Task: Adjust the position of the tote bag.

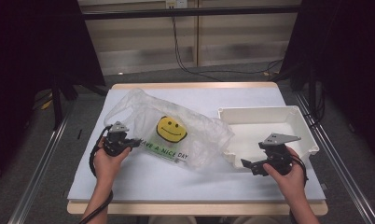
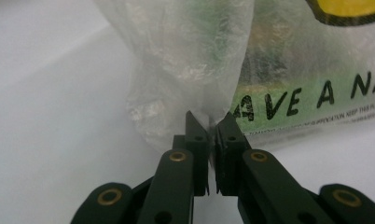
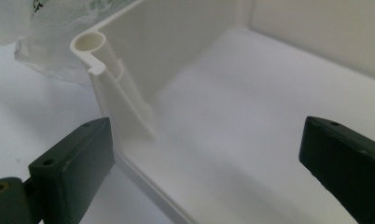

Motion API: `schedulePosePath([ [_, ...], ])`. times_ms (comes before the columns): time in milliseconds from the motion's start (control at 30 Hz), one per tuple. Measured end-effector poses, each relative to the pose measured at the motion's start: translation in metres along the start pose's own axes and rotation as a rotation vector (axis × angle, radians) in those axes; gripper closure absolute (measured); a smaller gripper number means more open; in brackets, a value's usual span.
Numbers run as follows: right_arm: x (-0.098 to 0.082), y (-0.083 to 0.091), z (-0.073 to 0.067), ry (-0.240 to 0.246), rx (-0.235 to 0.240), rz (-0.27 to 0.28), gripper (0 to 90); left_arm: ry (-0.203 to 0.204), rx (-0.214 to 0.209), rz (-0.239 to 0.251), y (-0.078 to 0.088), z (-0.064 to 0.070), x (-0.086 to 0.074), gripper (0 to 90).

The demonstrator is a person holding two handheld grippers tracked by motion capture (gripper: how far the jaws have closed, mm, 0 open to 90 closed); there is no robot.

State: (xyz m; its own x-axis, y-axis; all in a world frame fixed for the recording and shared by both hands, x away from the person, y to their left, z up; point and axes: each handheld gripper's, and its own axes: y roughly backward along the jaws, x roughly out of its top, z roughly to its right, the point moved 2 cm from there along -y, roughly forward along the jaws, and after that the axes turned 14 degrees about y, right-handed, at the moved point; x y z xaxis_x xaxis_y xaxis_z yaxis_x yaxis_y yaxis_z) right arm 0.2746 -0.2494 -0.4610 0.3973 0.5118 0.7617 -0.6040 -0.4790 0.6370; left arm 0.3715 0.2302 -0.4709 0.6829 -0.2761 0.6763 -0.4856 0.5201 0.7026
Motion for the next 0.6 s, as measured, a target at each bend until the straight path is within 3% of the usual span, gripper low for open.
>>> schedulePosePath([
  [333, 0.017, -0.009, -0.001, 0.019, 0.022, 0.009, 2.5, 0.035, 0.018, -0.008, 0.010, 0.013, -0.019, 84.6],
  [600, 0.027, -0.013, 0.002, 0.026, 0.051, 0.003, 1.6, 0.018, 0.037, -0.033, 0.013, 0.026, -0.030, 83.4],
])
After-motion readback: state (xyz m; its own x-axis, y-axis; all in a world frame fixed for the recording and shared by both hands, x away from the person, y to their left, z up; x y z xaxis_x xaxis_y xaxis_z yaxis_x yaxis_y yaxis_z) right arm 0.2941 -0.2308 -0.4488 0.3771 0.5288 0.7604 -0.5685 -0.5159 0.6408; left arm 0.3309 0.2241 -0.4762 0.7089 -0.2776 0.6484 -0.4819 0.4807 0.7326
